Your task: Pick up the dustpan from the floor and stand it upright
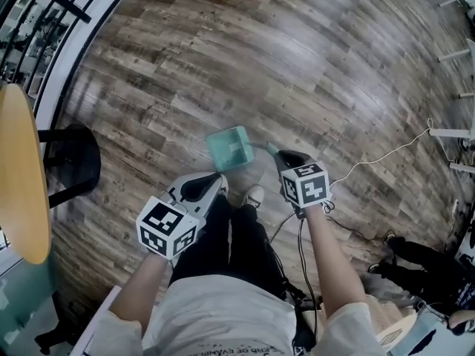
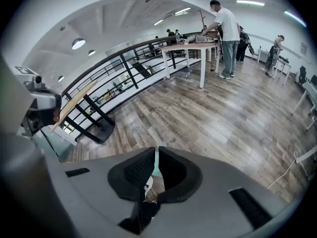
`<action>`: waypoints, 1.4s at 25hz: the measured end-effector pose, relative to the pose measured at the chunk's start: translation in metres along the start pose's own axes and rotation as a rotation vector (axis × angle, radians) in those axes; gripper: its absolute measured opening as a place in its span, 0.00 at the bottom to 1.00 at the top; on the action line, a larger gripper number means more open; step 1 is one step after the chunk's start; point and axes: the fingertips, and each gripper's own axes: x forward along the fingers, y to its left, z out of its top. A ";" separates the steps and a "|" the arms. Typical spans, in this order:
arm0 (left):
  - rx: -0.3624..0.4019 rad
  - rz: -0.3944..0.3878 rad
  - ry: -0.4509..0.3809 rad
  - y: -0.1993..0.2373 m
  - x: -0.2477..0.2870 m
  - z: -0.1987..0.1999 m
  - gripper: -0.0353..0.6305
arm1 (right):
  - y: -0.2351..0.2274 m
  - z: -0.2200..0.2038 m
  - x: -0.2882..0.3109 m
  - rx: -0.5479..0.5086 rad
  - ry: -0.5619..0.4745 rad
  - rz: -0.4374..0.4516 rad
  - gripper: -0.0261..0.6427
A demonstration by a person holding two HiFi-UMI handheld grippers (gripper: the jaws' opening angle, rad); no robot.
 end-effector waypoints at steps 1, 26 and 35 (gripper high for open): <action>0.010 -0.001 -0.005 -0.002 -0.001 0.007 0.09 | 0.002 0.007 -0.010 0.005 -0.023 0.004 0.10; 0.163 0.095 -0.102 -0.111 -0.068 0.104 0.09 | 0.078 0.059 -0.246 0.069 -0.406 -0.036 0.10; 0.184 0.069 -0.125 -0.128 -0.077 0.110 0.09 | 0.093 0.065 -0.261 0.081 -0.434 -0.041 0.09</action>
